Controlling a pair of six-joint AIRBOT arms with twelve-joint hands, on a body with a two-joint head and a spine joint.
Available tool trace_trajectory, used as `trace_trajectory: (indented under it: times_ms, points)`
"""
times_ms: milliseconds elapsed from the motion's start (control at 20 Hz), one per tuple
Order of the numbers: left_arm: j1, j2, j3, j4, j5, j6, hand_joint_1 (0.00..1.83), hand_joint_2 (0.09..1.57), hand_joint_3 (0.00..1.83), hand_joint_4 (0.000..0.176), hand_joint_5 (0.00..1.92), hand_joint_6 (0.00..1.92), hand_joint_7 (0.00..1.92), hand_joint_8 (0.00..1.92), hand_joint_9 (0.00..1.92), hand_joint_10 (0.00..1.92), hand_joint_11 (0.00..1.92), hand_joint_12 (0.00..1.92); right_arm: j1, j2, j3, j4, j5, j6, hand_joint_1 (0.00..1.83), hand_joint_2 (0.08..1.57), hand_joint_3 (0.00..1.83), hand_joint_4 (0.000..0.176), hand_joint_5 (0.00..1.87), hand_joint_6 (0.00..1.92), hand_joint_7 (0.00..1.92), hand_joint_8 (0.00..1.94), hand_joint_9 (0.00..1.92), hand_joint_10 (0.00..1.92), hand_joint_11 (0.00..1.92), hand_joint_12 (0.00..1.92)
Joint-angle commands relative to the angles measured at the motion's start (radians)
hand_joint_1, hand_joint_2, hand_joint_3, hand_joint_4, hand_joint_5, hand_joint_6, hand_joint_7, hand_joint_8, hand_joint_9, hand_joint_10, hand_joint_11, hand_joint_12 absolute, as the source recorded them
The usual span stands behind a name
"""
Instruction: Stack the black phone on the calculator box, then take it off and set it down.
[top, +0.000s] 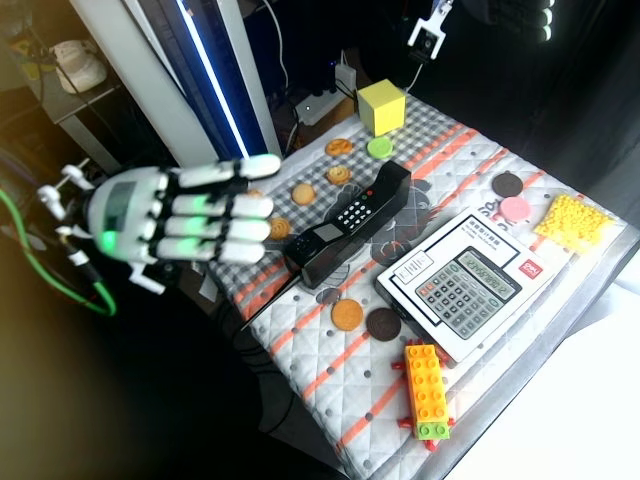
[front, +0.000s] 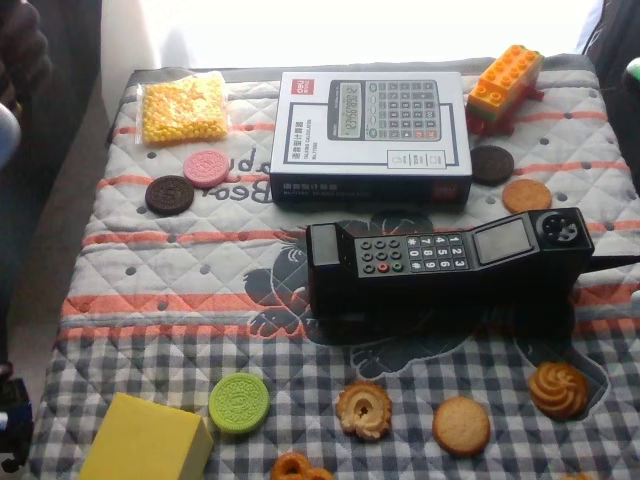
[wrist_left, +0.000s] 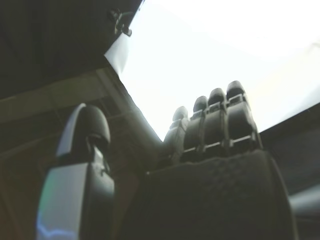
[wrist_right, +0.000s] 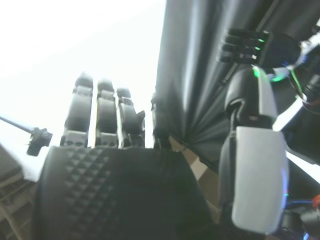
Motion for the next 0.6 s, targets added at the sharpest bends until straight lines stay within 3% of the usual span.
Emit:
trace_trajectory:
  times_ms: [0, 100, 200, 250, 300, 350, 400, 450, 500, 550]
  points:
    - [-0.008, 0.000, 0.008, 0.000, -0.136, -0.017, 0.11, 1.18, 0.01, 0.019, 0.00, 0.00, 0.00, 0.00, 0.04, 0.01, 0.03, 0.01, 0.008, 0.007, 0.002, 0.018, 0.132, 0.003, 0.63, 1.01, 0.02, 0.161, 0.00, 0.00, 0.00, 0.00, 0.03, 0.00, 0.01, 0.00]
    - [-0.018, -0.007, 0.021, 0.002, -0.136, -0.034, 0.00, 1.27, 0.02, 0.008, 0.02, 0.01, 0.08, 0.01, 0.08, 0.01, 0.08, 0.03, 0.013, 0.009, 0.001, 0.018, 0.132, 0.003, 0.54, 1.10, 0.02, 0.133, 0.00, 0.00, 0.00, 0.00, 0.03, 0.00, 0.00, 0.00]
    - [-0.029, -0.013, 0.024, 0.007, -0.137, -0.048, 0.05, 1.30, 0.00, 0.000, 0.00, 0.00, 0.04, 0.00, 0.07, 0.00, 0.10, 0.03, 0.016, 0.010, -0.001, 0.017, 0.132, 0.003, 0.55, 1.10, 0.01, 0.145, 0.00, 0.00, 0.00, 0.00, 0.01, 0.00, 0.00, 0.00]
    - [-0.035, -0.016, 0.025, 0.012, -0.137, -0.050, 0.02, 1.30, 0.00, 0.004, 0.00, 0.00, 0.06, 0.01, 0.09, 0.01, 0.12, 0.04, 0.017, 0.014, -0.005, 0.017, 0.132, 0.003, 0.53, 1.11, 0.01, 0.146, 0.00, 0.00, 0.00, 0.00, 0.02, 0.00, 0.00, 0.00]
    - [-0.036, -0.018, 0.025, 0.012, -0.137, -0.050, 0.00, 1.30, 0.00, 0.034, 0.00, 0.00, 0.09, 0.02, 0.09, 0.01, 0.10, 0.03, 0.017, 0.015, -0.007, 0.017, 0.132, 0.003, 0.56, 1.11, 0.01, 0.153, 0.00, 0.00, 0.00, 0.00, 0.04, 0.01, 0.00, 0.00]
    - [-0.036, -0.021, 0.027, 0.011, -0.136, -0.051, 0.00, 1.30, 0.00, 0.045, 0.02, 0.01, 0.09, 0.01, 0.07, 0.00, 0.06, 0.02, 0.017, 0.015, -0.009, 0.017, 0.132, 0.003, 0.62, 1.11, 0.01, 0.142, 0.01, 0.00, 0.00, 0.00, 0.04, 0.01, 0.00, 0.00]
    - [-0.034, -0.022, 0.027, 0.006, -0.136, -0.052, 0.00, 1.28, 0.00, 0.035, 0.00, 0.00, 0.07, 0.01, 0.07, 0.00, 0.06, 0.01, 0.017, 0.014, -0.009, 0.018, 0.132, 0.003, 0.58, 1.13, 0.01, 0.131, 0.00, 0.00, 0.00, 0.00, 0.04, 0.00, 0.00, 0.00]
    - [-0.033, -0.022, 0.027, 0.002, -0.136, -0.057, 0.04, 1.28, 0.00, 0.041, 0.00, 0.00, 0.07, 0.00, 0.06, 0.00, 0.07, 0.02, 0.017, 0.014, -0.010, 0.018, 0.132, 0.003, 0.51, 1.11, 0.00, 0.167, 0.00, 0.00, 0.00, 0.00, 0.01, 0.00, 0.01, 0.00]
    - [-0.037, -0.019, 0.031, -0.001, -0.137, -0.065, 0.01, 1.31, 0.01, 0.051, 0.01, 0.00, 0.06, 0.00, 0.05, 0.00, 0.09, 0.03, 0.019, 0.017, -0.009, 0.019, 0.132, 0.003, 0.59, 1.09, 0.00, 0.133, 0.03, 0.01, 0.00, 0.00, 0.00, 0.00, 0.00, 0.00]
    - [-0.047, -0.016, 0.036, 0.000, -0.137, -0.068, 0.00, 1.27, 0.00, 0.045, 0.00, 0.00, 0.03, 0.00, 0.04, 0.00, 0.08, 0.03, 0.028, 0.023, -0.009, 0.019, 0.132, 0.003, 0.47, 1.07, 0.00, 0.167, 0.01, 0.00, 0.00, 0.00, 0.01, 0.00, 0.00, 0.00]
